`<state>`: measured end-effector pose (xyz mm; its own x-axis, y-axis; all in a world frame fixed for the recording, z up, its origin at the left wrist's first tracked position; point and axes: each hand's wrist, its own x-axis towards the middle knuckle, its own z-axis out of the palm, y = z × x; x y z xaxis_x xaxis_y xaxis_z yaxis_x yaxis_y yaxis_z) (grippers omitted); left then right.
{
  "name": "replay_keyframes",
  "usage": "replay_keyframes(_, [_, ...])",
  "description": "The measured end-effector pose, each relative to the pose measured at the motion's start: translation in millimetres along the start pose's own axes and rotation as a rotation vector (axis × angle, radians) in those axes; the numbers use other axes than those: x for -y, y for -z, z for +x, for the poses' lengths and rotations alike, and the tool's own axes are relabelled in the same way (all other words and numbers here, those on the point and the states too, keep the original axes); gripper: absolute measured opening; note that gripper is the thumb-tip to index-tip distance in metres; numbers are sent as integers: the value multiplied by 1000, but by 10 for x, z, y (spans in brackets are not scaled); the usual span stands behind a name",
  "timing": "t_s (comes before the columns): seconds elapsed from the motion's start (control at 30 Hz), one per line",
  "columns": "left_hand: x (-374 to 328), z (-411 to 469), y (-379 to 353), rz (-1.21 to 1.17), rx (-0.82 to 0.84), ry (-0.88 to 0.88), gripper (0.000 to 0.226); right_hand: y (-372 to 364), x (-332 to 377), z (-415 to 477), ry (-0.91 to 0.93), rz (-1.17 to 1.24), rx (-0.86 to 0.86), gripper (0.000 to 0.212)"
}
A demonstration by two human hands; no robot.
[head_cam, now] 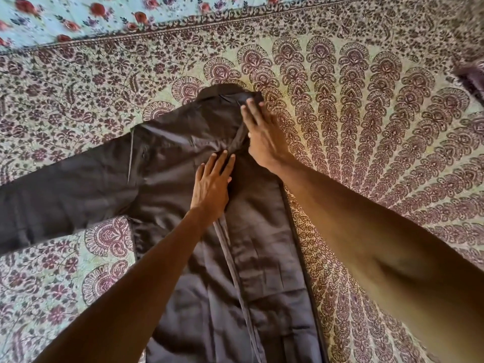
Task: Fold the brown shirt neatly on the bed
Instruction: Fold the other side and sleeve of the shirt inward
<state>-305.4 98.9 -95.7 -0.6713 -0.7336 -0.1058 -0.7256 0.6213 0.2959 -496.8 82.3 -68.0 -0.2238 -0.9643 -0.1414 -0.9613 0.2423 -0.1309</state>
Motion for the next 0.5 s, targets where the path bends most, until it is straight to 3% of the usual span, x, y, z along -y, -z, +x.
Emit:
replay_keyframes(0.1, [23,-20,-85,-39,-6,6,60,-133,-101,133,-3,10,171,64])
replay_keyframes(0.3, [73,22,-151,-58,28,1,63,-173,-326,256,-87,-15,250,67])
replay_keyframes(0.5, [81,121,58,-48,204,-22,65,-39,37,-338,-252,57,2,64])
